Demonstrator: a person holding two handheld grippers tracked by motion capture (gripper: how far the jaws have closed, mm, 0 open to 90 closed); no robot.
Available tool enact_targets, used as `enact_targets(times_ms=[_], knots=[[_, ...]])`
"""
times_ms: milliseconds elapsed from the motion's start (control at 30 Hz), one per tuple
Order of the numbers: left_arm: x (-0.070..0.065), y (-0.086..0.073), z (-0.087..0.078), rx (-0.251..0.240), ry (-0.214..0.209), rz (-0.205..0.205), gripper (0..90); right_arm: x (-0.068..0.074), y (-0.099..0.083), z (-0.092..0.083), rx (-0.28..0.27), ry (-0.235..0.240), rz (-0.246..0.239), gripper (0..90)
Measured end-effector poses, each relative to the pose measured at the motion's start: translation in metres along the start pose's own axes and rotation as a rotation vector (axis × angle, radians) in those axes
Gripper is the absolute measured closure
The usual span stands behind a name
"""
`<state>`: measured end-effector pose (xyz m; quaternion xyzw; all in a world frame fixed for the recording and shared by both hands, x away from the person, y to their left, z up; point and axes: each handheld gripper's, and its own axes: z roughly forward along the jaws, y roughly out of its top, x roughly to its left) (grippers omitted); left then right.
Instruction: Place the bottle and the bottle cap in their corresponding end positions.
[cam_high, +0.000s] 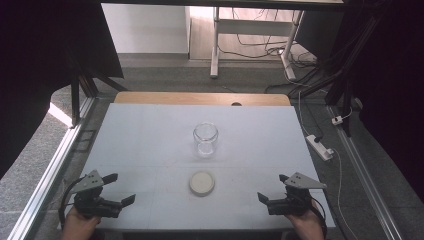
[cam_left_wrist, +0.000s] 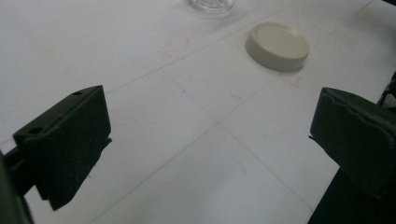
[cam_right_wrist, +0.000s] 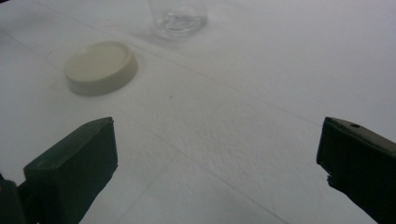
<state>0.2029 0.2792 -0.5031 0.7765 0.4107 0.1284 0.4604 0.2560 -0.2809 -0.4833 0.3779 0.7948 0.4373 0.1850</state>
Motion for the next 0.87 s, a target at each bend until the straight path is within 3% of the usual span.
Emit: enact_targets(times_ms=[367, 633, 867], knots=[[0.009, -0.03, -0.014, 0.04, 0.06, -0.069, 0.0, -0.007, -0.023, -0.02, 0.033, -0.059, 0.039, 0.0], [0.007, -0.036, -0.021, 0.08, 0.113, -0.07, 0.0, -0.013, -0.032, -0.032, 0.035, -0.079, 0.107, 0.0], [0.008, -0.036, -0.019, 0.1, 0.113, -0.077, 0.0, -0.013, -0.033, -0.033, 0.054, -0.082, 0.102, 0.0]])
